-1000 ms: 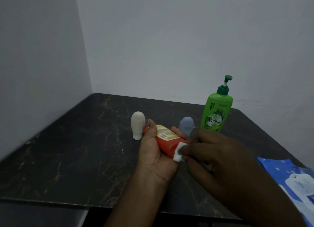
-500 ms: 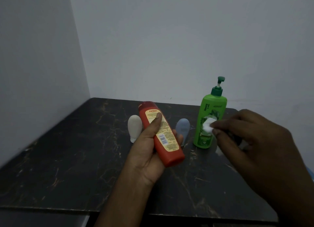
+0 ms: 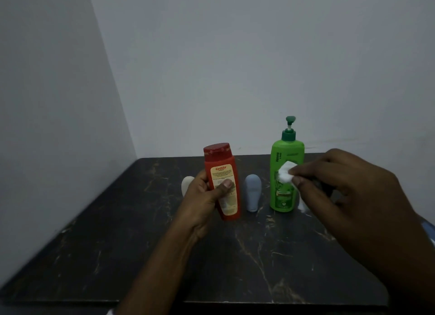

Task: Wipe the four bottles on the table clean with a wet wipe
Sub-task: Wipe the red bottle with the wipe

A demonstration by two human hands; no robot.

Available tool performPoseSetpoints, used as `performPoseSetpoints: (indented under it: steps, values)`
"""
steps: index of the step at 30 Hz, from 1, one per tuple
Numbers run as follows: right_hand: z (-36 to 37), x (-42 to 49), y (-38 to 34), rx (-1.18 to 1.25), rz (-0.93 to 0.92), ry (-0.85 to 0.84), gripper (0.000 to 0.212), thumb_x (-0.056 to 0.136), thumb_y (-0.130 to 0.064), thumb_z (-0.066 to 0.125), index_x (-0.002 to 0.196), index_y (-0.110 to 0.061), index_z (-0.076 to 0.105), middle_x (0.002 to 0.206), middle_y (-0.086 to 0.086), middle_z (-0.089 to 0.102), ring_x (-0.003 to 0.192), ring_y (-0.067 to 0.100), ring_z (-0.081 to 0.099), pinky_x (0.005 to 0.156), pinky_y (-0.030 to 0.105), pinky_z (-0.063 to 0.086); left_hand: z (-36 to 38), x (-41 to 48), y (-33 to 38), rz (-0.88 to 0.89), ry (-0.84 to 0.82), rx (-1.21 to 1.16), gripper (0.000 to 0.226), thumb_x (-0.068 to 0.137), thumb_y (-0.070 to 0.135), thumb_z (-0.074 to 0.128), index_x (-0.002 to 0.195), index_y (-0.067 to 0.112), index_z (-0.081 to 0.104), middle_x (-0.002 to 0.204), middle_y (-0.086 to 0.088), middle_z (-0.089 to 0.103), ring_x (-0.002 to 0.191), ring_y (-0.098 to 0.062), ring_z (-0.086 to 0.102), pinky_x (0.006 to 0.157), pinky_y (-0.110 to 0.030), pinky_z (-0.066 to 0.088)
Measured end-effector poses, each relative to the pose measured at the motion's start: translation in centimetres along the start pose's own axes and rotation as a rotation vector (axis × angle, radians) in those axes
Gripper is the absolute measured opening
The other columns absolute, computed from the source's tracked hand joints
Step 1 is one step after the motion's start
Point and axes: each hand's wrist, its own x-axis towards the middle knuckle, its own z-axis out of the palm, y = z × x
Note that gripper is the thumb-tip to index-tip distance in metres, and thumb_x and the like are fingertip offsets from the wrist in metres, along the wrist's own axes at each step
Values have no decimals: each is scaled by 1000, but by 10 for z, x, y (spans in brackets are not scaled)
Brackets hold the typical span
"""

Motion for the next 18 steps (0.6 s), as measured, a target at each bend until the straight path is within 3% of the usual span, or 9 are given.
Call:
performPoseSetpoints:
  steps: [9,18]
  values:
    - [-7,-2,4,41,8,-35,20,85,-23,65,99,-14,78,85,-6,64,70,5,57,73,0,38,-12,51,-21,-1,-11,173,40,96,8,61,125,32,51,125,4,64,125,-24,56,111,-56,40]
    - [-1,-1,-1,0,-8,-61,20,83,-21,66,95,-13,78,84,-3,66,67,6,56,76,-3,35,-9,62,-33,3,-96,153,38,98,10,59,125,34,48,122,9,64,114,-14,59,110,-51,41]
